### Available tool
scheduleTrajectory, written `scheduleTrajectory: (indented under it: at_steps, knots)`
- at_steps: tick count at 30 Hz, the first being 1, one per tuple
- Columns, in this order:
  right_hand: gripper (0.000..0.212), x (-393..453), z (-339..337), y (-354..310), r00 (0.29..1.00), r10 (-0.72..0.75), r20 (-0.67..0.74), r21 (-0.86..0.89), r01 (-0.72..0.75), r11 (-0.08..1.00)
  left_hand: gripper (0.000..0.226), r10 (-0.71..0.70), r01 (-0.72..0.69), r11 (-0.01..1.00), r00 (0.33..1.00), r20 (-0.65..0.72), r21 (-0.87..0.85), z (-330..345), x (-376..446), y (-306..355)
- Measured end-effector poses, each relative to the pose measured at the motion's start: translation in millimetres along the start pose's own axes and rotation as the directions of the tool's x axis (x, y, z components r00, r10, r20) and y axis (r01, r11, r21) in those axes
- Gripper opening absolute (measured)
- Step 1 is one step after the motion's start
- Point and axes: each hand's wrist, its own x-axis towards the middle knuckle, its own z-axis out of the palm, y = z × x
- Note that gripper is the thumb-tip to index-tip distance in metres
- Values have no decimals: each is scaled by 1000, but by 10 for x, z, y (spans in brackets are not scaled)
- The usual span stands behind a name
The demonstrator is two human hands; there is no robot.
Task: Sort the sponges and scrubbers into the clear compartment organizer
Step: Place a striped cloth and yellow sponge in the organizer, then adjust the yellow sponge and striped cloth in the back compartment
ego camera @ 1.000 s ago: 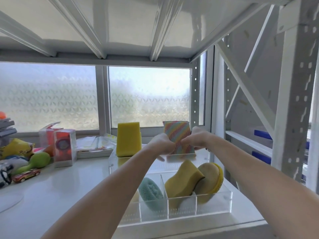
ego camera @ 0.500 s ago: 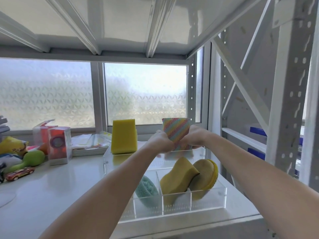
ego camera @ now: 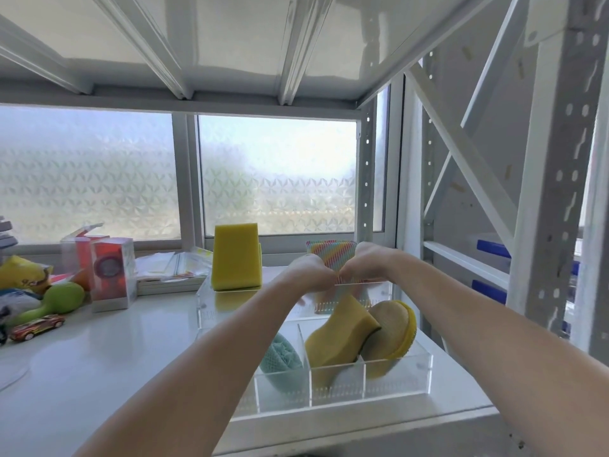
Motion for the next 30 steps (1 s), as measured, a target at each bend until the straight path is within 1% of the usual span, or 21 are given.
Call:
scheduleTrajectory:
  at_steps: [3, 6, 8, 10, 12, 13, 15, 16, 18, 19, 20, 23, 24, 26, 27, 30]
  knots:
    - [26, -17, 7, 6, 1000, 7, 4, -13, -7, 1000, 38, -4, 4, 1000, 1000, 5, 27, 18, 10, 0]
    - [18, -56, 0, -23, 1000, 8, -9, -21, -8, 1000, 37, 8, -7, 997, 1000, -16, 71, -10, -19, 16]
    - [12, -95, -38, -71, 998, -6, -63, -52, 3, 999, 33, 34, -27, 993, 998, -60, 115, -78, -59, 38]
    - [17, -129, -99, -155, 987, -34, -157, -56, 25, 998, 22, 59, -41, 991, 989, -136, 131, -204, -108, 65]
    - [18, -152, -144, -275, 971, -77, -227, -38, 70, 997, 21, 78, -55, 992, 974, -213, 111, -379, -179, 59]
    - [24, -154, -150, -348, 966, -93, -243, -28, 88, 996, 24, 92, -72, 993, 965, -247, 90, -483, -222, 36]
    - [27, -152, -121, -500, 961, -122, -247, 7, 128, 992, 51, 91, -79, 996, 943, -320, 48, -689, -300, -59]
    - [29, -140, -84, -577, 960, -138, -244, 35, 151, 988, 58, 74, -69, 997, 934, -349, 28, -788, -318, -138]
    - [40, -94, 19, -729, 968, -150, -203, 112, 175, 978, 63, 22, -29, 999, 926, -377, -14, -965, -349, -336]
    - [43, -72, 81, -802, 975, -147, -169, 147, 172, 974, 64, -12, -5, 999, 923, -384, -44, -1036, -359, -438]
    - [42, -68, 149, -870, 981, -144, -129, 177, 166, 970, 63, -52, 27, 997, 923, -380, -70, -1089, -367, -541]
    - [38, -48, 353, -1015, 991, -131, -11, 265, 129, 956, 61, -138, 104, 987, 939, -316, -124, -1120, -388, -832]
    - [44, -42, 413, -1045, 991, -129, 17, 279, 120, 953, 62, -157, 124, 984, 943, -293, -127, -1102, -380, -918]
    - [60, -27, 513, -1082, 991, -116, 68, 281, 93, 955, 62, -173, 145, 981, 953, -248, -127, -1055, -359, -1055]
    - [63, -14, 552, -1096, 989, -112, 93, 282, 82, 956, 61, -167, 138, 981, 958, -235, -133, -1030, -337, -1108]
    - [57, 18, 637, -1112, 985, -106, 138, 284, 63, 957, 52, -140, 110, 981, 972, -188, -159, -949, -337, -1139]
